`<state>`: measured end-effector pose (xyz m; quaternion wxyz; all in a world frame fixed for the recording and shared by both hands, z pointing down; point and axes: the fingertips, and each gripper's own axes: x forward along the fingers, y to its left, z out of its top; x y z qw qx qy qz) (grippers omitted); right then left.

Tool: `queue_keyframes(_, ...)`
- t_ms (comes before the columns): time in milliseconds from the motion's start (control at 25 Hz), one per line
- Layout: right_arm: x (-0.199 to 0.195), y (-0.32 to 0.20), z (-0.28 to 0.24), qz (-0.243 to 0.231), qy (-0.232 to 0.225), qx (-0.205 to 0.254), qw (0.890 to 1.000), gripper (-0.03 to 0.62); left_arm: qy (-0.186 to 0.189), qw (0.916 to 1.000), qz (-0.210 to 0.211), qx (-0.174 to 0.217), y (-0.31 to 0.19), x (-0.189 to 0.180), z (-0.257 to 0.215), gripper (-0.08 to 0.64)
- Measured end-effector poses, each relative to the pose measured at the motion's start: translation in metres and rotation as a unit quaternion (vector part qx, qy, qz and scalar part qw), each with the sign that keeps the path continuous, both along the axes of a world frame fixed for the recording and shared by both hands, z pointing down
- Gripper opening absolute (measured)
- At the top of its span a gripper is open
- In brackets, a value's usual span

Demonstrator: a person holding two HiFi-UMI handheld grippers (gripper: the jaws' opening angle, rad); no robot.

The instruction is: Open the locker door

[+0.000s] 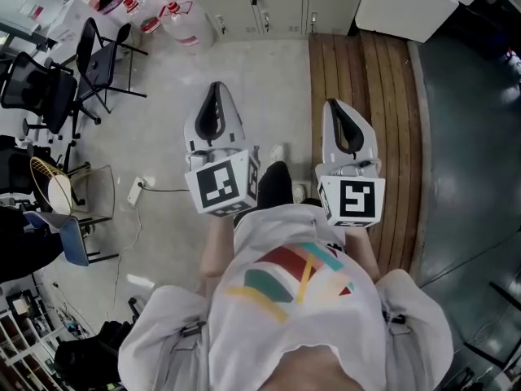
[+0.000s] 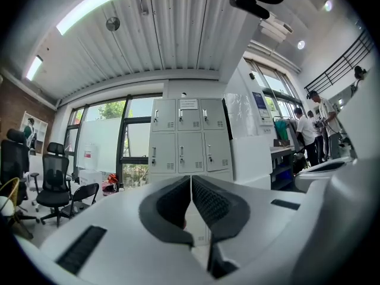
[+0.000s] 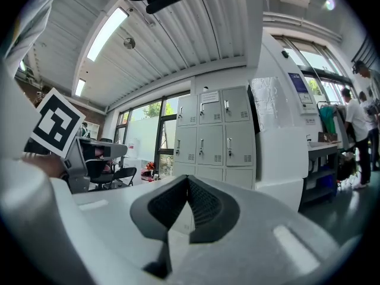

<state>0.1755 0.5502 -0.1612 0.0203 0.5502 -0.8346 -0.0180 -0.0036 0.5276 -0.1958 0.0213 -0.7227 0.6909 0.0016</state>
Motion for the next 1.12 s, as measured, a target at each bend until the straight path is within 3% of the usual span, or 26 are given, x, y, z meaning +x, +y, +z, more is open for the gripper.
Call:
queue_keyframes(320, 0.015, -0.073, 0.017, 0.02, 0.001, 0.004, 1.0, 0.005, 0.004, 0.9996, 0.007, 0.026, -0.07, 0.007, 0.01, 0.02)
queue_keyframes(520, -0.013, -0.147, 0.017, 0.013, 0.014, 0.002, 1.0, 0.005, 0.021, 0.9996, 0.009, 0.015, -0.14, -0.018, 0.019, 0.02)
queue_keyframes(880, -0.08, -0.351, 0.002, 0.022, 0.034, 0.0, 0.999, 0.005, 0.029, 0.9993, 0.02, 0.008, -0.364, -0.085, 0.019, 0.02)
queue_keyframes(1120, -0.11, -0.474, -0.034, 0.047, 0.037, 0.016, 0.998, 0.005, 0.036, 0.9975, 0.047, 0.039, -0.496, -0.111, -0.016, 0.02)
